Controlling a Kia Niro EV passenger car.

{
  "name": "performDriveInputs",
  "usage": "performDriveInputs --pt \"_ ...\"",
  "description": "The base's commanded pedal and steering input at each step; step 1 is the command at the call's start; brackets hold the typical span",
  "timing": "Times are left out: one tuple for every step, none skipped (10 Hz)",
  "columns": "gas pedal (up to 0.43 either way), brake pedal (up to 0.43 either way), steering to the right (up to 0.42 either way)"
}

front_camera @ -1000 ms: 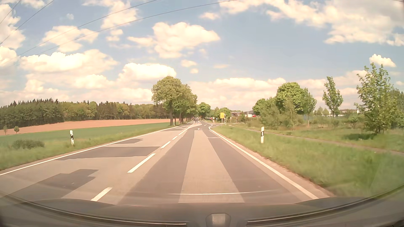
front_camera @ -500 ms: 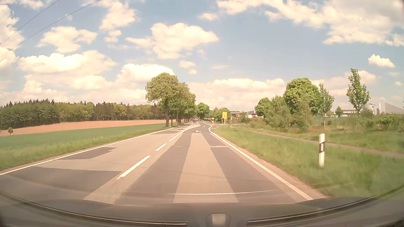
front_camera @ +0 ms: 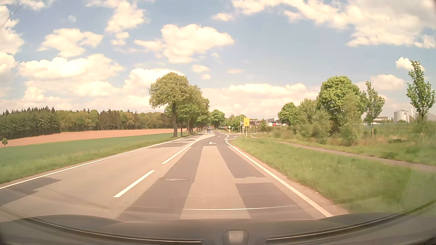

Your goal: Follow the waypoints while adhering to traffic rules and regulations

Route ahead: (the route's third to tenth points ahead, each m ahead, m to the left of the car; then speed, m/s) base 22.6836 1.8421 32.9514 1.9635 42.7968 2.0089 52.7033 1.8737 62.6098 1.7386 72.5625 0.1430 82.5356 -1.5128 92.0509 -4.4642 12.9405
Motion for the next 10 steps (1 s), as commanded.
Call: performDriveInputs --pt "0.0 0.098 0.001" --pt "0.0 0.098 0.001" --pt "0.0 0.104 0.001" --pt "0.0 0.104 0.0" --pt "0.0 0.104 0.0" --pt "0.0 0.104 0.0" --pt "0.0 0.11 -0.001" --pt "0.0 0.11 -0.001" --pt "0.0 0.116 -0.001" --pt "0.0 0.116 -0.001"
